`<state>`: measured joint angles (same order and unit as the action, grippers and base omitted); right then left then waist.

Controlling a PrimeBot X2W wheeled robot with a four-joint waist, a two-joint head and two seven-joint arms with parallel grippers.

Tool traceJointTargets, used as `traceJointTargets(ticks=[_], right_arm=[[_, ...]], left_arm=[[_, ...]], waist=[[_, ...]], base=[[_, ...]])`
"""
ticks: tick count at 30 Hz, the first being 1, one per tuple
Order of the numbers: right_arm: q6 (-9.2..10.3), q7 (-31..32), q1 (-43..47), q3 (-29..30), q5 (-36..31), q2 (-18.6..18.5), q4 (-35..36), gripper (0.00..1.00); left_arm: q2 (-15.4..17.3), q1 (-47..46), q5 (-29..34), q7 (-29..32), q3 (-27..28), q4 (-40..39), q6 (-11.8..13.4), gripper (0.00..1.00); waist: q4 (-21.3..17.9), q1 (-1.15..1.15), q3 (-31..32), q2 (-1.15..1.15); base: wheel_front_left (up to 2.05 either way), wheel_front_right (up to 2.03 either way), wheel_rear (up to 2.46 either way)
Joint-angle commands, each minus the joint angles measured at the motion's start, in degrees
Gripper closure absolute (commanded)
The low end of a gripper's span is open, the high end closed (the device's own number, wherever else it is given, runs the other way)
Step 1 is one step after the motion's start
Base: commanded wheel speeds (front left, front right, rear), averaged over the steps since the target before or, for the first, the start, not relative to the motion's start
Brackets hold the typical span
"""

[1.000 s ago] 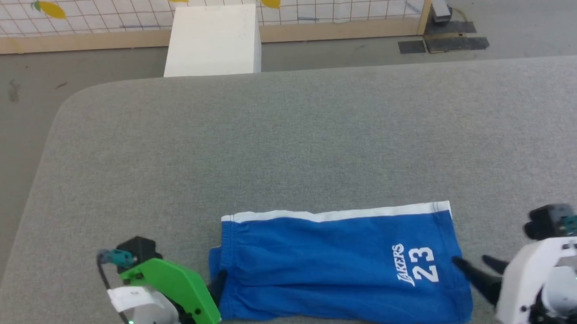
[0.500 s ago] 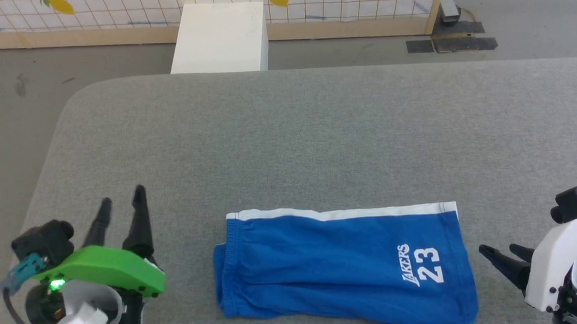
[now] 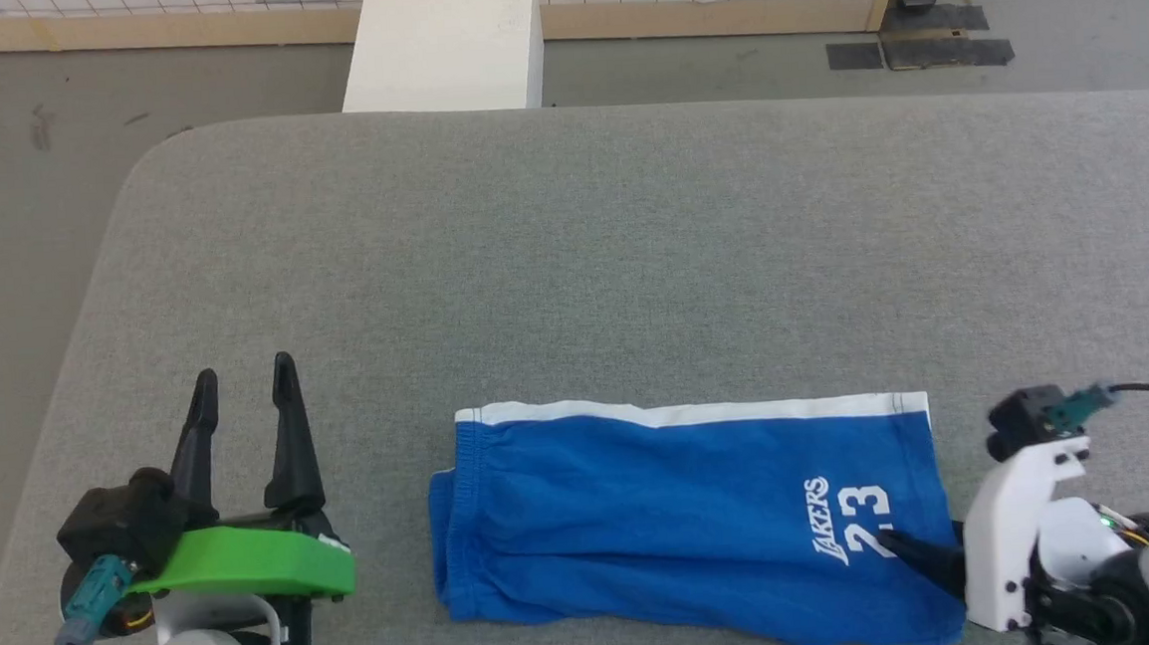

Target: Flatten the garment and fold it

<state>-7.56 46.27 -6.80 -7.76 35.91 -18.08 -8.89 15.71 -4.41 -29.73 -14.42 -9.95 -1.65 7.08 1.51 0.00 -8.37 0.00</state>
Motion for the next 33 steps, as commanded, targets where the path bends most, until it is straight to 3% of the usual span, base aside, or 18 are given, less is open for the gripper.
traceJointTargets(ticks=[1,7,13,14,15,16,25,33], right_arm=[[0.08,-0.5,-1.42,-1.15,0.59,0.28,-0.98,0.0],[0.08,-2.2,-4.78,-6.56,1.98,1.65,-4.7,0.0],[0.08,-3.59,-6.6,-9.56,1.67,0.11,-8.01,0.0],[0.08,-3.81,-6.78,-9.72,1.43,-0.21,-8.51,0.54],[0.08,-4.23,-7.01,-9.73,1.25,-0.48,-9.06,0.84],[0.08,-4.45,-7.19,-9.79,1.22,-0.69,-9.58,1.0],[0.08,-5.81,-8.03,-6.81,1.34,-3.42,-11.71,1.0],[0.08,-4.6,-7.32,1.2,-1.32,-9.67,-13.04,1.0]], left_arm=[[-0.51,-0.58,0.53,-0.45,0.24,0.34,-0.38,0.0],[-1.89,-0.55,1.8,-0.55,1.43,0.43,-1.17,0.0],[-3.08,-0.25,2.86,-0.57,2.49,0.1,-2.02,0.0],[-3.24,-0.24,2.94,-0.57,2.63,0.03,-2.14,0.0],[-3.42,-0.22,3.01,-0.57,2.79,0.0,-2.29,0.0],[-3.54,-0.22,3.12,-0.57,2.87,0.03,-2.42,0.0],[-4.59,-0.48,3.99,-0.57,3.18,-0.04,-3.06,0.0],[-4.95,-0.34,4.53,-0.57,3.16,0.27,-3.45,0.0]], waist=[[0.17,0.0,-0.28,0.0],[0.61,0.0,-0.67,0.0],[0.94,0.0,-0.63,0.0],[0.93,0.0,-0.65,0.0],[0.89,0.0,-0.66,0.0],[0.81,0.0,-0.69,0.0],[0.01,0.0,-0.66,0.0],[-0.52,0.0,-0.57,0.0]], base=[[0.0,0.0,0.0],[0.0,0.0,0.0],[0.0,0.0,0.0],[0.0,0.0,0.0],[0.0,0.0,0.0],[0.0,0.0,0.0],[0.0,0.0,0.0],[0.0,0.0,0.0]])
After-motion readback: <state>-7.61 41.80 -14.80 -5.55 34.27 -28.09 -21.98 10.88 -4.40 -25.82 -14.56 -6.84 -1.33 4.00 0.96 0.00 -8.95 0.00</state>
